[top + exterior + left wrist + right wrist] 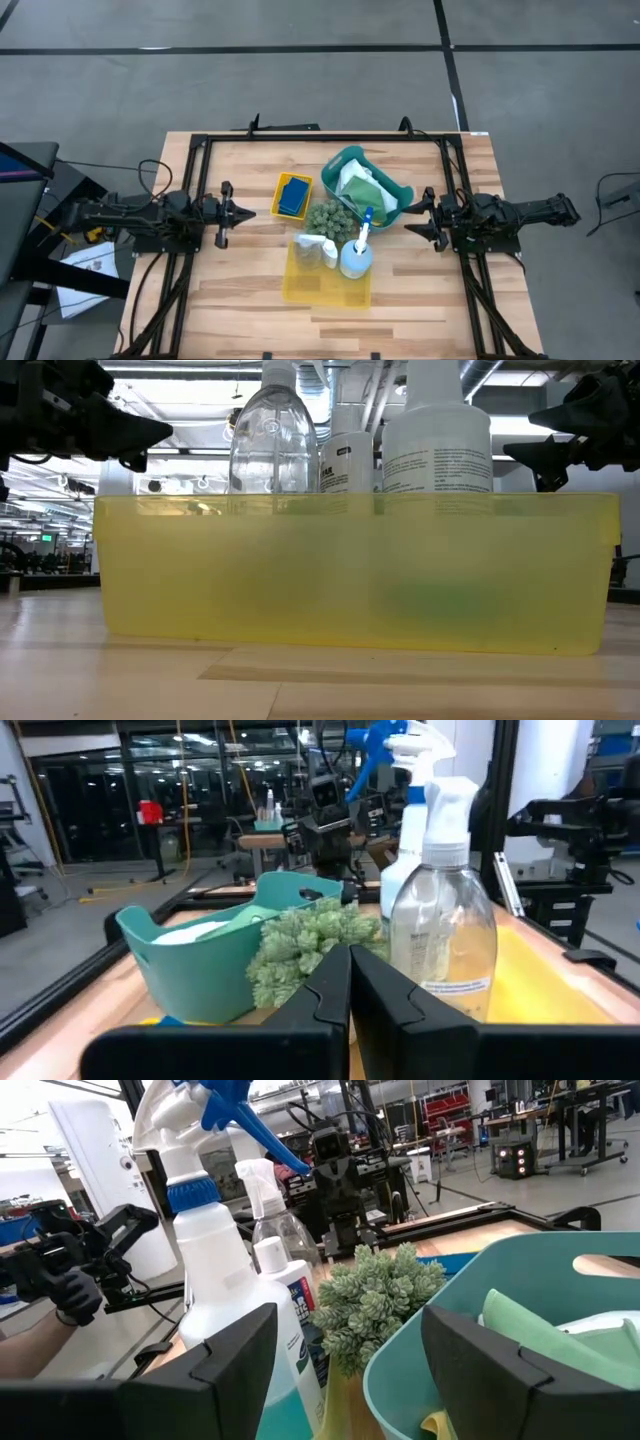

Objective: Pick & Place Kitchen Items
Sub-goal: Return to Home Position

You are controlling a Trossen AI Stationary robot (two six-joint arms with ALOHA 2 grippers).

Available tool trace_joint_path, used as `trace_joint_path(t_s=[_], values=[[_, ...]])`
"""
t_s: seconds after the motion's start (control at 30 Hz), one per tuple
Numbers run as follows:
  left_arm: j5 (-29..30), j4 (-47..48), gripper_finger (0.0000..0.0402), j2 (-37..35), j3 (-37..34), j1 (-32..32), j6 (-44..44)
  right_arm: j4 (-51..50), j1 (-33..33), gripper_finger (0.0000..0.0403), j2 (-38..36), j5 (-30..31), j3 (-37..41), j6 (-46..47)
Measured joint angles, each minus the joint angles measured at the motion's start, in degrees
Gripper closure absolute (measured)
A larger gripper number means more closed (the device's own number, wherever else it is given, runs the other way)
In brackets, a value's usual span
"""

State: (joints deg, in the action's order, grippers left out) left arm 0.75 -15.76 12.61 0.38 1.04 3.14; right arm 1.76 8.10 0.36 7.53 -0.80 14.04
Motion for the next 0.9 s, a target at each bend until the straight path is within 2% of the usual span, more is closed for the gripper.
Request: trace_joint_path(t_s=[0.53,0.9], values=[[1.3,13.1,0.0401,-12.2,0.0,0.0,0.9,0.0,0.0,0.0163,0.0,0.0,0.0,0.0],[0.9,14.5,0.04,-12.6,0.0,0.4,0.9,0.0,0.0,0.0163,0.0,0.0,0.0,0.0]])
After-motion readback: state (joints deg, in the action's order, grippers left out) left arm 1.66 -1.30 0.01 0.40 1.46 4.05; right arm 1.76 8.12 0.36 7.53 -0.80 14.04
